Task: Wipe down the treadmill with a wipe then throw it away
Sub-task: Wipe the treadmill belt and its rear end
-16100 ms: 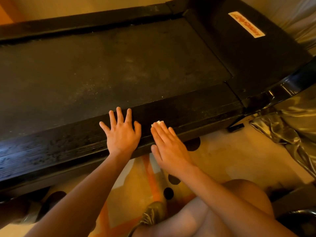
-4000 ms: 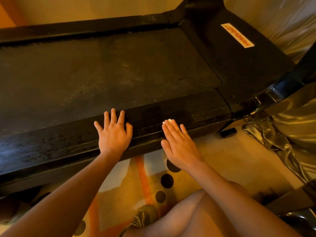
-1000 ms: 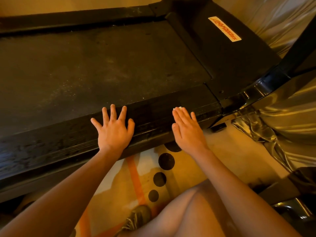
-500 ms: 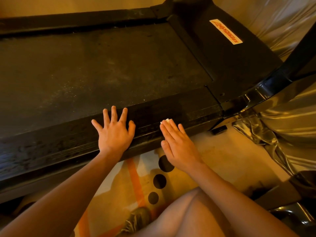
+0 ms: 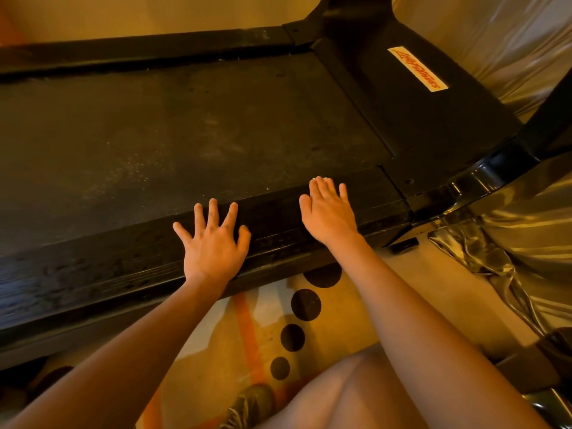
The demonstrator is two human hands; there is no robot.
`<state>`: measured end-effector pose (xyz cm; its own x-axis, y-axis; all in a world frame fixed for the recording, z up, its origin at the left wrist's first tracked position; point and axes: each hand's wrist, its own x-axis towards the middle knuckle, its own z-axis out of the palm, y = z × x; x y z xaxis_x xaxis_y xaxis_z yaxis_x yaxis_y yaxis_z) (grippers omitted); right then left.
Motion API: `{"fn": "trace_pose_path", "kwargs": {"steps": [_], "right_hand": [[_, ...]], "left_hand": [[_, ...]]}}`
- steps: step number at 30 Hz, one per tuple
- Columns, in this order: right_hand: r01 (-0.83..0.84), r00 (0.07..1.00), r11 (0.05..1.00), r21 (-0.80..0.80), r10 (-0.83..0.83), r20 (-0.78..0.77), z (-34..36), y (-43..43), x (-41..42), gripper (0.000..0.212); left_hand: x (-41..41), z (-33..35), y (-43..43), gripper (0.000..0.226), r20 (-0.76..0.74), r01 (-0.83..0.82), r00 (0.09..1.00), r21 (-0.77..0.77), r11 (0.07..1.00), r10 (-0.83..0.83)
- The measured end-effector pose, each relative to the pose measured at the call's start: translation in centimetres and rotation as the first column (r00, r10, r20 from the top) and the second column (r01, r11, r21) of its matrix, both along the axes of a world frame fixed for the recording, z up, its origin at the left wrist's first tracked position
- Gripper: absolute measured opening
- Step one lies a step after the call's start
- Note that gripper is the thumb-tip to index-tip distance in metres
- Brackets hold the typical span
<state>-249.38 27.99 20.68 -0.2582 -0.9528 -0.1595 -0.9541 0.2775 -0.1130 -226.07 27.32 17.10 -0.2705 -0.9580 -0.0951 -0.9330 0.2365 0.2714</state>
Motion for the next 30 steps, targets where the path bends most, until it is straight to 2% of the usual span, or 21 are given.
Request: {"fn": "trace_pose_path", "kwargs": {"steps": [5, 7, 10, 11, 16, 21, 26, 30], "right_hand": [[-0.226, 0.974, 0.974, -0.010, 0.226, 0.031, -0.5, 1.9, 3.2, 0.062], [-0.197, 0.980, 0.980, -0.019, 0.197, 0.024, -0.2, 1.2, 1.4, 0.061], [0.001, 0.999, 1.000, 0.013, -0.001, 0.043, 0.5, -0.4, -1.9, 0.061], [0.022, 0.999, 1.000, 0.021, -0.023, 0.041, 0.5, -0.4, -1.9, 0.061], [-0.219, 0.974, 0.976, 0.016, 0.218, 0.061, -0.3, 2.3, 0.4, 0.060], [-0.057, 0.995, 0.998, 0.032, 0.054, 0.086, 0.4, 0.5, -1.7, 0.060], [-0.267, 0.957, 0.964, -0.003, 0.266, 0.114, 0.0, 5.3, 2.7, 0.059], [-0.244, 0.967, 0.969, 0.036, 0.240, 0.086, 0.4, 5.4, 0.1, 0.058]], "left_hand": [[-0.1, -0.1, -0.1, 0.064, 0.003, -0.003, 1.000, 0.001, 1.000, 0.003], [0.0, -0.1, 0.0, 0.063, 0.001, 0.003, 1.000, 0.001, 1.000, -0.003], [0.0, 0.0, 0.0, 0.063, 0.005, 0.002, 1.000, 0.003, 1.000, -0.002], [0.0, 0.0, -0.1, 0.063, 0.008, 0.001, 1.000, 0.003, 1.000, -0.001], [-0.1, -0.1, 0.0, 0.064, 0.011, 0.005, 1.000, 0.010, 1.000, -0.005], [-0.1, 0.1, 0.1, 0.063, 0.002, 0.006, 1.000, 0.007, 1.000, -0.006], [0.0, 0.1, 0.1, 0.062, -0.001, -0.001, 1.000, 0.006, 1.000, 0.001], [-0.1, 0.1, 0.1, 0.062, -0.003, 0.011, 1.000, 0.006, 1.000, -0.011]]}}
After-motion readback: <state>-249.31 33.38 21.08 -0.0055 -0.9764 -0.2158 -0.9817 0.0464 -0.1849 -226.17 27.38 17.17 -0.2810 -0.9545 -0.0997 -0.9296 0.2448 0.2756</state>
